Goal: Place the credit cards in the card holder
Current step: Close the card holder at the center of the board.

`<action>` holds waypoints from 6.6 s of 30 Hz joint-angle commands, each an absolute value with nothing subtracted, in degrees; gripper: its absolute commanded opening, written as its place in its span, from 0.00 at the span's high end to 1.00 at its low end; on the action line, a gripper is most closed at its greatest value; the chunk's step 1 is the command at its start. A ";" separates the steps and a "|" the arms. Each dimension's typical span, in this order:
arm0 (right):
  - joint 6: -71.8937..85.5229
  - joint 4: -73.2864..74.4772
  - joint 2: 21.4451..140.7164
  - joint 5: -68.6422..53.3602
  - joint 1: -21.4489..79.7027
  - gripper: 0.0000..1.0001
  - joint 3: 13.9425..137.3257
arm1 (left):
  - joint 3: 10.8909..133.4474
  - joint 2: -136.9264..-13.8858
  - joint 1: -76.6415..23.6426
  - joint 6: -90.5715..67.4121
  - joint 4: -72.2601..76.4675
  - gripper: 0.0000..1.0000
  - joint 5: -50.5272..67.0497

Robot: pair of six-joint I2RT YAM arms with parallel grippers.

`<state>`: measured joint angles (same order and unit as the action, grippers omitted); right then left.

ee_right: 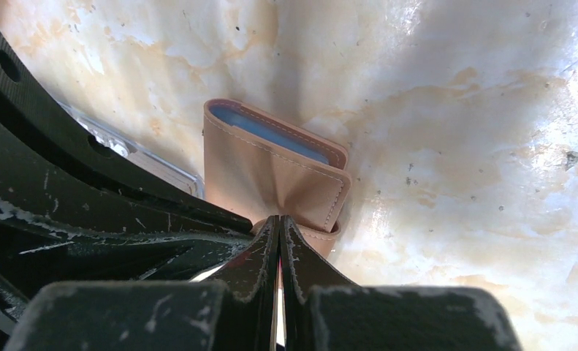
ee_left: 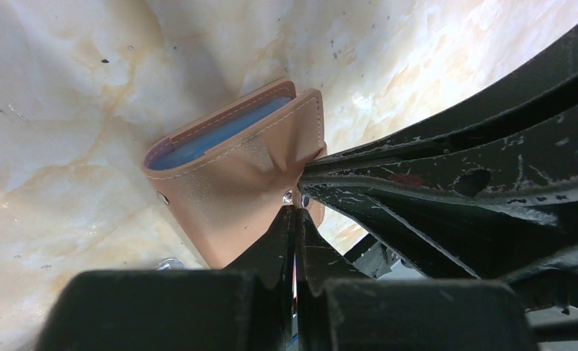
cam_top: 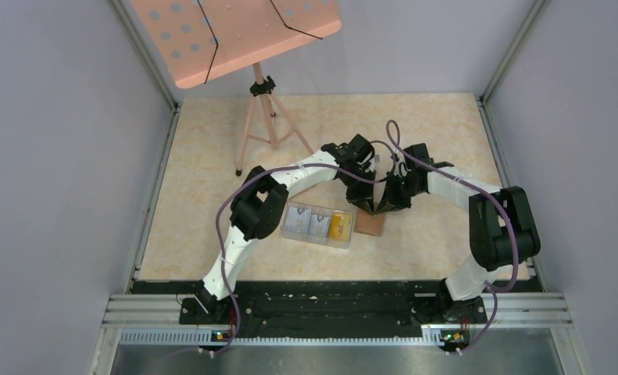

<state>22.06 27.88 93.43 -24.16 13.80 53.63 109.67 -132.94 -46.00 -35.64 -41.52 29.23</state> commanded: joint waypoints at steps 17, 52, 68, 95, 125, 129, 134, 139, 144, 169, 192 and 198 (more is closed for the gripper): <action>21.18 25.89 91.44 -26.50 14.78 1.00 50.71 | 107.34 -129.92 -46.49 -35.16 -41.02 1.00 29.56; 19.81 26.98 91.91 -6.11 28.04 1.00 42.12 | 101.43 -130.50 -47.90 -36.30 -39.08 1.00 25.07; 26.05 27.68 78.55 -15.44 21.51 1.00 48.60 | 100.28 -125.13 -47.75 -36.76 -33.42 1.00 27.65; 23.26 26.52 86.88 -17.23 20.28 1.00 47.52 | 102.00 -126.17 -47.91 -35.71 -38.19 1.00 24.91; 24.17 25.44 87.51 -18.42 19.87 1.00 47.60 | 102.07 -131.81 -48.43 -34.39 -45.49 1.00 18.23; 25.36 24.62 83.80 -20.48 18.68 1.00 48.43 | 102.51 -129.00 -48.43 -34.10 -43.91 1.00 19.80; 26.02 24.61 81.70 -21.23 17.83 1.00 49.47 | 102.57 -125.63 -48.28 -35.13 -40.34 1.00 22.38; 26.19 24.55 81.80 -21.10 17.75 1.00 49.68 | 102.89 -124.01 -48.08 -36.20 -38.35 1.00 24.11; 26.00 24.40 82.52 -21.47 17.75 1.00 49.48 | 103.03 -123.54 -48.08 -36.32 -38.06 1.00 24.87; 24.31 22.98 87.54 -21.45 17.72 1.00 46.59 | 102.91 -126.64 -49.08 -36.69 -40.47 1.00 25.88; 21.41 23.00 96.18 -11.52 20.81 1.00 43.13 | 102.28 -132.98 -48.67 -35.24 -43.20 1.00 21.27; 20.87 22.14 91.62 -14.65 20.90 1.00 44.34 | 98.96 -126.10 -47.13 -35.68 -36.56 1.00 21.90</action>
